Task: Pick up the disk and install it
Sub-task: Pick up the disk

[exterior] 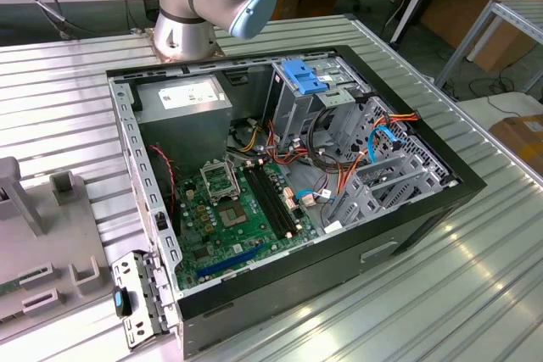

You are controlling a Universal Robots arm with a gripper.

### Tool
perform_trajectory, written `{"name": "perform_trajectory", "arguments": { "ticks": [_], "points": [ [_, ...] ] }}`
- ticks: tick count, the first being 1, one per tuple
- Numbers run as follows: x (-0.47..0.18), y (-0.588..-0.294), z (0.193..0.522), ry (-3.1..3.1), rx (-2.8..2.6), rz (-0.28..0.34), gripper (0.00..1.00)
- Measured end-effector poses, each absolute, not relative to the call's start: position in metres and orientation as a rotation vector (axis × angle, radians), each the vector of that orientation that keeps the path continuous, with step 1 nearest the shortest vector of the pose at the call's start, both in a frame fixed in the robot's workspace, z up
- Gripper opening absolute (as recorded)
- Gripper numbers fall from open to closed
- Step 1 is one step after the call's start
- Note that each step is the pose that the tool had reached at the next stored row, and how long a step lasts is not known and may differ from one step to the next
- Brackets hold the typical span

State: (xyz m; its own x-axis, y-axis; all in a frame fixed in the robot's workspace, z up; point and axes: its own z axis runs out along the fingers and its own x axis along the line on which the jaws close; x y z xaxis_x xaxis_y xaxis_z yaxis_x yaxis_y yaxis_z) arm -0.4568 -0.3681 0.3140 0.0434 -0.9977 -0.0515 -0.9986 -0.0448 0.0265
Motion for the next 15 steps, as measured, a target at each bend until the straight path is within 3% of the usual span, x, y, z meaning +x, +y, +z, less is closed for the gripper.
{"name": "perform_trajectory", "arguments": {
  "ticks": [15],
  "points": [
    [-0.4603, -0.3682, 0.3131, 2.147, -2.246, 0.058, 0.44]
  ]
}}
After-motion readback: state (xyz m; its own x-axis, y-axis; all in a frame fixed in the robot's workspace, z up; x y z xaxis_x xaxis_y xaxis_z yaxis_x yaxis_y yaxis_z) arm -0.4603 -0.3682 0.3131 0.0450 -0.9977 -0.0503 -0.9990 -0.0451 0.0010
